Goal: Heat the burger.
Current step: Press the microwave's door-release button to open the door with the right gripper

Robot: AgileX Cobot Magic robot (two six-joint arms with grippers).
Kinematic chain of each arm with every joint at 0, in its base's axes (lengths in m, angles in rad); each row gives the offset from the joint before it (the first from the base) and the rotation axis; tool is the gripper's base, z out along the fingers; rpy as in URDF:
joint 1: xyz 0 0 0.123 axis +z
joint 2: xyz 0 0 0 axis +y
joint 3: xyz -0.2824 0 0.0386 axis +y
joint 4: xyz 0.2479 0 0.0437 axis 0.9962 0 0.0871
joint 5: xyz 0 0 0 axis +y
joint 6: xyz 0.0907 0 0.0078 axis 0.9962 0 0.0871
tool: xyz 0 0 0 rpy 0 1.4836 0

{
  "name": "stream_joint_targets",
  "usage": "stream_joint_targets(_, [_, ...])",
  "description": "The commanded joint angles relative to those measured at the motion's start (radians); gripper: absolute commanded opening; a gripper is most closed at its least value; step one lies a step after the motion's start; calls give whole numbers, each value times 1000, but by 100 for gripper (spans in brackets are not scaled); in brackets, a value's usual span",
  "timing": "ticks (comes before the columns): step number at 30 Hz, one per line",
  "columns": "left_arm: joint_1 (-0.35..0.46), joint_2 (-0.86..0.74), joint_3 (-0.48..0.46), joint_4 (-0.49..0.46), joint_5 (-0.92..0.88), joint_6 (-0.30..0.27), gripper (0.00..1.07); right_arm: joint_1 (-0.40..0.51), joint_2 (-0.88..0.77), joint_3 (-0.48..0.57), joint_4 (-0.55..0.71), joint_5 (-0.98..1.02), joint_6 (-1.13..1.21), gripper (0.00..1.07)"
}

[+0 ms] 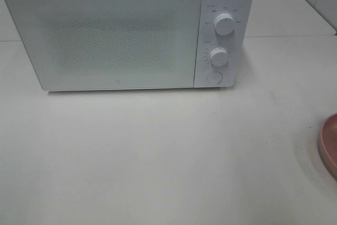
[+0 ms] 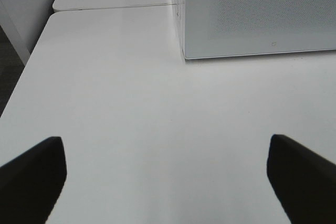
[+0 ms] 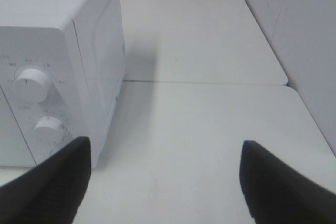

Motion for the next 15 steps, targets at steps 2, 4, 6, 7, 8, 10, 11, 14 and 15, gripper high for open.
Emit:
stream_joint_targets(2, [-4,-23,3,-1,-2,0,96,1,70,2,-1,-148,6,75])
stream_joint_targets(4, [-4,-23,3,-1,-2,0,96,1,110,2,-1,-206,6,75])
stream_joint_targets(6, [-4,-23,3,-1,-2,0,96,1,171,3,-1,-294,2,75])
stream_joint_targets(7, [-4,-23,3,-1,-2,0,96,1,171,3,-1,-294,2,75])
stream_joint_targets(8, [-4,-23,3,-1,-2,0,96,1,215,8,-1,-361,-21,75])
stream_joint_targets(10, [-4,-23,3,-1,-2,0,96,1,233,12,1,-400,-37,75])
stream_joint_targets(11, [-4,-23,3,-1,-2,0,96,1,278,20,19,-493,-75,75])
stream_joint_targets(14, [-4,-23,3,-1,-2,0,96,1,333,37,58,-623,-141,75])
stream_joint_targets(15, [-4,-23,3,-1,-2,0,96,1,352,44,75,-658,-164,75])
